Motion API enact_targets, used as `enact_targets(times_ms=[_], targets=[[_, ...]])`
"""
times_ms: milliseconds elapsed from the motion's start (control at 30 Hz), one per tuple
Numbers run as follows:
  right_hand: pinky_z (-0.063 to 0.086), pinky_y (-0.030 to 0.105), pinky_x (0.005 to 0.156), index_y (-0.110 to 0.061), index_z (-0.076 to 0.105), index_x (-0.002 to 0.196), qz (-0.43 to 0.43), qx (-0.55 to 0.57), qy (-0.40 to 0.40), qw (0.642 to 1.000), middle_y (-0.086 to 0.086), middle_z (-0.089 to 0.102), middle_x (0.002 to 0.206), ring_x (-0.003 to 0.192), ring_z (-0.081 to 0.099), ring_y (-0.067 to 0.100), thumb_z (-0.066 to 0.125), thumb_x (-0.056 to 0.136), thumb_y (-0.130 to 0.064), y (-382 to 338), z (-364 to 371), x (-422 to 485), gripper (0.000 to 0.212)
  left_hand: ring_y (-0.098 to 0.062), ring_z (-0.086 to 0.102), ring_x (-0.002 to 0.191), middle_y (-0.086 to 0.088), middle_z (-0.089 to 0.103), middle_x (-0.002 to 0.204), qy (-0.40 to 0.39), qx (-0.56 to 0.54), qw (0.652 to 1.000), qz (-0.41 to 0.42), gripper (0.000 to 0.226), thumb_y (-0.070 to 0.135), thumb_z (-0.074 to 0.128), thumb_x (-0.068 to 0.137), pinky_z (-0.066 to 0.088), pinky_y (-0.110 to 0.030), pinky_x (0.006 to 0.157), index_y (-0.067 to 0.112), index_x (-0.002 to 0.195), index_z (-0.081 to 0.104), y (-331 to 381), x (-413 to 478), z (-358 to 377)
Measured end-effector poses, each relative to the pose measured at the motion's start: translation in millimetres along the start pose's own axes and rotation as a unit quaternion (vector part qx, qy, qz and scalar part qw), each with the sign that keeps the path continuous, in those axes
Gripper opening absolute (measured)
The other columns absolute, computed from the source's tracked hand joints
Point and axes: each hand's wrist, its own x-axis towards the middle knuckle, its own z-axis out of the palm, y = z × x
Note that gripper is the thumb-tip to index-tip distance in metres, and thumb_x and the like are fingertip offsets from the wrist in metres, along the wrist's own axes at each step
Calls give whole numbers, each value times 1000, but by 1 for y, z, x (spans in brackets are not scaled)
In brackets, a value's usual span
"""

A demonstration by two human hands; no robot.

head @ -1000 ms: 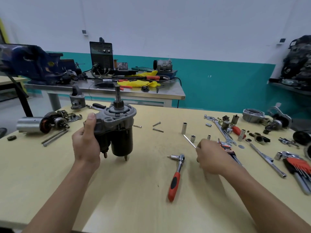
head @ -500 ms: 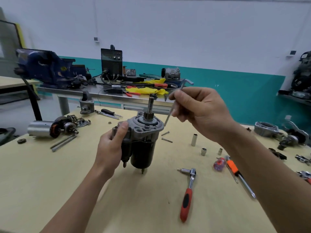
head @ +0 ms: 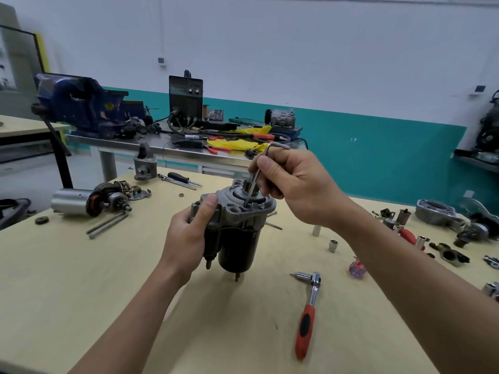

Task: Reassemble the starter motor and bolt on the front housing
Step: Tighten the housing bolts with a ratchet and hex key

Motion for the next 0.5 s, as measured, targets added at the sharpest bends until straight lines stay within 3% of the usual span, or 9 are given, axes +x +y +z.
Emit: enact_targets(times_ms=[367, 500], targets=[[42, 14, 53, -15, 68, 88, -12, 8, 3, 1000, -6, 60, 60, 56, 54, 7, 50, 101, -14, 7, -1, 3, 22, -6, 68, 68, 5, 76, 83, -4, 13, 1000, -1, 53, 76, 52, 75, 48, -24, 57, 33, 93, 79, -1, 0, -1], [43, 14, 49, -18, 70, 80, -46, 73, 64, 994, -7, 64, 59, 51, 56, 6, 60, 95, -18, 7, -6, -2, 18, -7, 67, 65, 4, 76, 80, 2, 18, 1000, 2, 54, 75, 55, 74, 48, -23, 54, 30, 91, 79, -2, -1, -1]])
